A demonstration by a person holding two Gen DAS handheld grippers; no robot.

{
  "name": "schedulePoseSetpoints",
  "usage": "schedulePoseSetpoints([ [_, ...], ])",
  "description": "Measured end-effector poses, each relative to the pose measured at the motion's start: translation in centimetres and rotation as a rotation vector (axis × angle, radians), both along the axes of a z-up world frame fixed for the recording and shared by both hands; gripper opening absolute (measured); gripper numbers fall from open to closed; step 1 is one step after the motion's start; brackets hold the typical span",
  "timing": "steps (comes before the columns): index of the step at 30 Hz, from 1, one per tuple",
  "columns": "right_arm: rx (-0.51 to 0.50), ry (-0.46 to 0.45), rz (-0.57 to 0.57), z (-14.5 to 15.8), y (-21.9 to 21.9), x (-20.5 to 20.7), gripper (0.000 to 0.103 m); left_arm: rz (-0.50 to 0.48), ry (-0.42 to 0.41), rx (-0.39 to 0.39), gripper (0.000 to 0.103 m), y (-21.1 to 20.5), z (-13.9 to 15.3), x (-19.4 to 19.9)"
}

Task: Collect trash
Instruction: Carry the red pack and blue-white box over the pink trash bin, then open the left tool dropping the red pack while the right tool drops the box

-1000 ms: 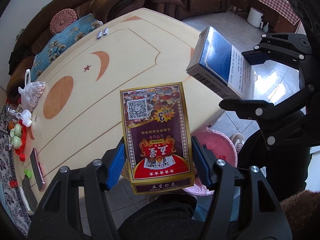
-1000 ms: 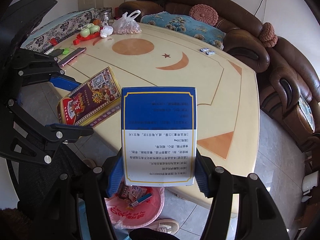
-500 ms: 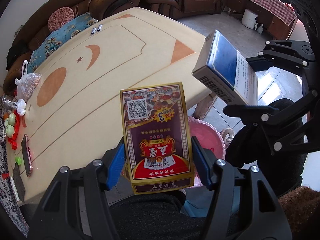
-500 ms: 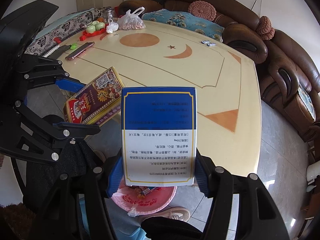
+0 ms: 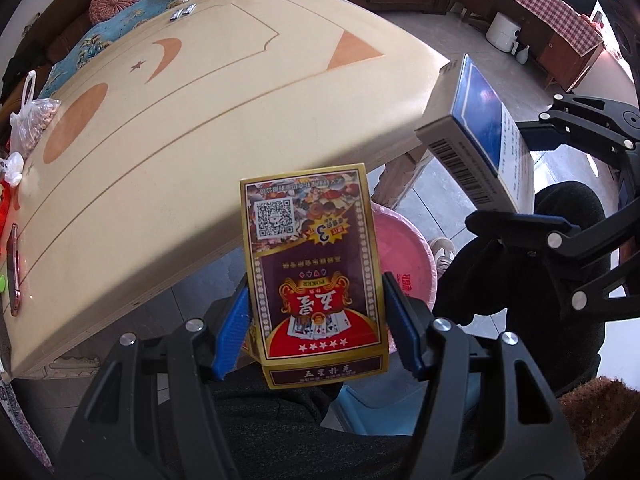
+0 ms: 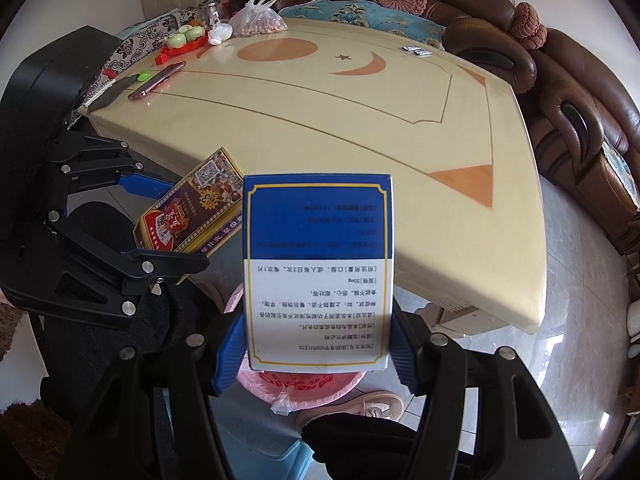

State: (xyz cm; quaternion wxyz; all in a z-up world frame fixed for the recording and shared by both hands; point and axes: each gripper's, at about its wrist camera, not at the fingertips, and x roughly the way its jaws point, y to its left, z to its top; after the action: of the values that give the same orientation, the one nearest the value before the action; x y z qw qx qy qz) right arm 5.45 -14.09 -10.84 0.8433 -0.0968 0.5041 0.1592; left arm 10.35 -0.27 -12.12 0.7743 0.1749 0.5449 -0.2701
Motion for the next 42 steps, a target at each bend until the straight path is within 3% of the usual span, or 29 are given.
schedulePoseSetpoints([
  [5,0.040,0.050,-0.037,-2.7,-0.8,0.1,0.059,-0.016,0.039,-0.006,0.062,-0.3,-2.4,-0.5],
  [19,0.001,0.080,-0.125,-9.1,-1.1,0.8,0.059,0.004,0.182,-0.012,0.062,-1.4,-10.4,-0.3],
  [29,0.050,0.230,-0.200,-17.1,-2.3,2.4,0.060,0.086,0.367,-0.043,0.062,-1.4,-16.8,1.5],
  [34,0.054,0.287,-0.215,-20.4,-2.6,3.4,0.059,0.154,0.451,-0.020,0.062,-1.3,-20.2,2.5],
  [42,0.040,0.344,-0.220,-23.4,-2.7,4.6,0.060,0.210,0.540,0.018,0.062,-1.2,-24.3,3.8],
])
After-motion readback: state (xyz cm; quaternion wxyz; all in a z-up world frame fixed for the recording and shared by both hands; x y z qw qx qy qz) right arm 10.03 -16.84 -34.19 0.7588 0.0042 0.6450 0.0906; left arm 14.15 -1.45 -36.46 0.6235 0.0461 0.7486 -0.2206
